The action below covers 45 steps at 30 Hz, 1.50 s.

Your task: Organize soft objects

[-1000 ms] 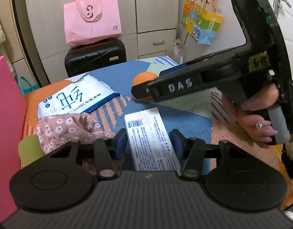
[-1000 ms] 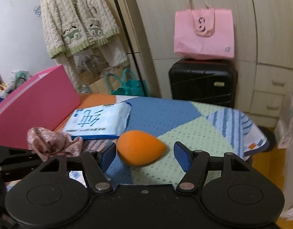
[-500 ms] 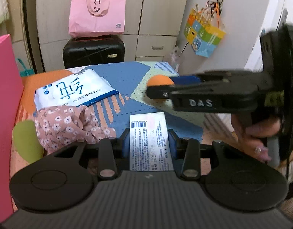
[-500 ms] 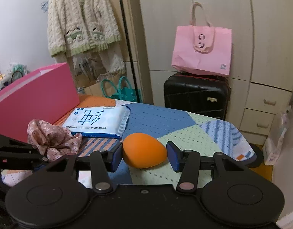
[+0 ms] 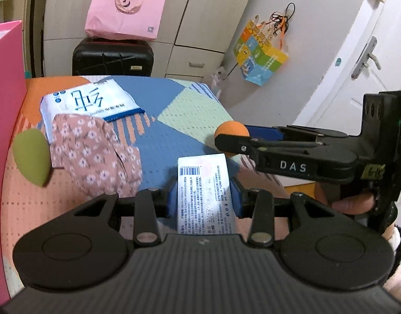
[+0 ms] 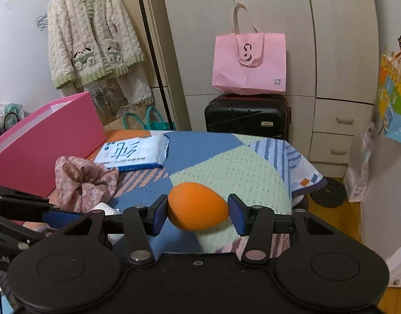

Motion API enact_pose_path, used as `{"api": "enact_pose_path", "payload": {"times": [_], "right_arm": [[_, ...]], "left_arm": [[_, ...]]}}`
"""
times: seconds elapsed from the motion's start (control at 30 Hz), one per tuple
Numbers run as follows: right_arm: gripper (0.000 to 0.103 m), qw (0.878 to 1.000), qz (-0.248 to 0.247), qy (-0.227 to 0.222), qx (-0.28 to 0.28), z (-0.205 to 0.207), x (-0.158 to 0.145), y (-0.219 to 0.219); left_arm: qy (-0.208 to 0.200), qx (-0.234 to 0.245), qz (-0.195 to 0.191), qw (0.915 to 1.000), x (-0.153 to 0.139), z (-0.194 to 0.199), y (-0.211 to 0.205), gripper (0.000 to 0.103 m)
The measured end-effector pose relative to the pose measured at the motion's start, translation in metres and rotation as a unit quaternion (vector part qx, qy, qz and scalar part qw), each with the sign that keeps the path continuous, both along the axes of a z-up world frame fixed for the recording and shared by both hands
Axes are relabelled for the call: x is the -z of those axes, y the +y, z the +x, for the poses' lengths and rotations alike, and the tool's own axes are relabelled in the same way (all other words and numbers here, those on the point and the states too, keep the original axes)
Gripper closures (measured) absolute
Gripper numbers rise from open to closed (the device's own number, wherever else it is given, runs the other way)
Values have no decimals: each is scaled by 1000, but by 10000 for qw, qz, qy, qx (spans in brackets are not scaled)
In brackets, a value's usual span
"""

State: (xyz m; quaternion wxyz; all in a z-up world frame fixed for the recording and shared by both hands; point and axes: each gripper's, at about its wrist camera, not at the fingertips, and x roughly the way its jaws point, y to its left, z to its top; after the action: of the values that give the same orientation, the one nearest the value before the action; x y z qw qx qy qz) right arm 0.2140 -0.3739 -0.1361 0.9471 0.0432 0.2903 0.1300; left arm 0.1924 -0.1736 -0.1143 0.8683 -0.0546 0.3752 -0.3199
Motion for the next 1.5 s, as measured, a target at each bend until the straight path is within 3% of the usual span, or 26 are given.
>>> {"api": "enact_pose_path", "payload": {"times": [0.17, 0.4, 0.57, 0.73, 0.87, 1.27, 1.5], "right_arm": [[48, 9999, -43, 136, -63, -16, 4, 9], [48, 9987, 338, 354, -123, -42, 6, 18], [48, 9986, 178, 458, -201, -61, 1, 33], [48, 9981, 163, 505, -310, -79, -8, 43], [48, 9972, -7, 607, -444, -91, -14, 52], [48, 9871, -47, 941, -1298, -127, -37, 92], [48, 9775, 202, 994, -1850, -144, -59, 121]], "left_arm": [[67, -27, 69, 10000, 0, -12, 6, 64], [244, 254, 10, 9994, -8, -25, 25, 64], [70, 168, 302, 9994, -18, -42, 32, 64], [60, 204, 322, 9993, -27, -54, 42, 64], [247, 277, 377, 9986, -32, -61, 54, 64], [306, 254, 913, 9950, -42, -92, 92, 64], [426, 240, 834, 9953, -53, -117, 124, 64]]}}
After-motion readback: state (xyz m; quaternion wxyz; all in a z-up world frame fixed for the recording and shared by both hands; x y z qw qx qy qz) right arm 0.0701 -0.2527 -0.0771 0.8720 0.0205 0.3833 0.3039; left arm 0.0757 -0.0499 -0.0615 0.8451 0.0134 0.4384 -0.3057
